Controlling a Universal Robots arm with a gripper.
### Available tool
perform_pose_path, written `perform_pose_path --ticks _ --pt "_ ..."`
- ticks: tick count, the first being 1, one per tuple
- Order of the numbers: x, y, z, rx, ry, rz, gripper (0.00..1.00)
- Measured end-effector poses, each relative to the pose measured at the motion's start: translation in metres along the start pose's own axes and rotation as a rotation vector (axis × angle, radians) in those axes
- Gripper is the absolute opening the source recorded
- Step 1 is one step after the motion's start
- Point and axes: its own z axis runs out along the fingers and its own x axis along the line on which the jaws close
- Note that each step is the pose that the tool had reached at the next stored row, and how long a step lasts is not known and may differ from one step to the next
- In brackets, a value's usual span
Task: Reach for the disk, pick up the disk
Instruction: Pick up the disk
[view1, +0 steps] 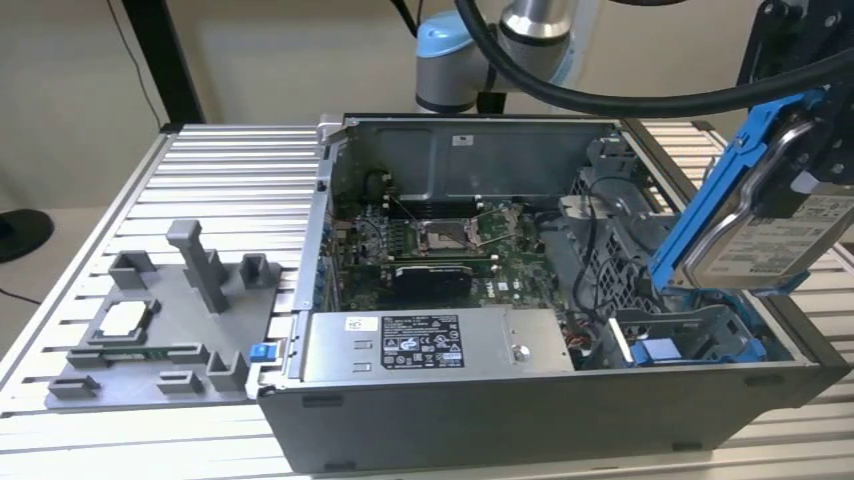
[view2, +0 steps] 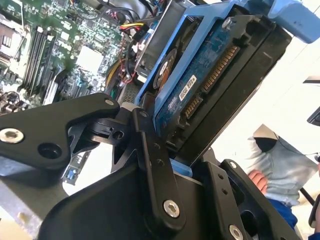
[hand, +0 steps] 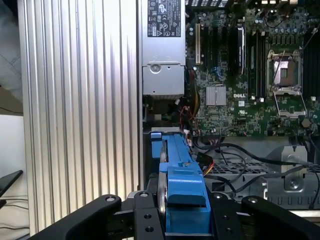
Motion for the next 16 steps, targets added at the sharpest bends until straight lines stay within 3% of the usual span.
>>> perform_pose_path --ticks 16 --pt "0.0027 -0.0028 0.0059 0.0 0.0002 -0.001 0.0"
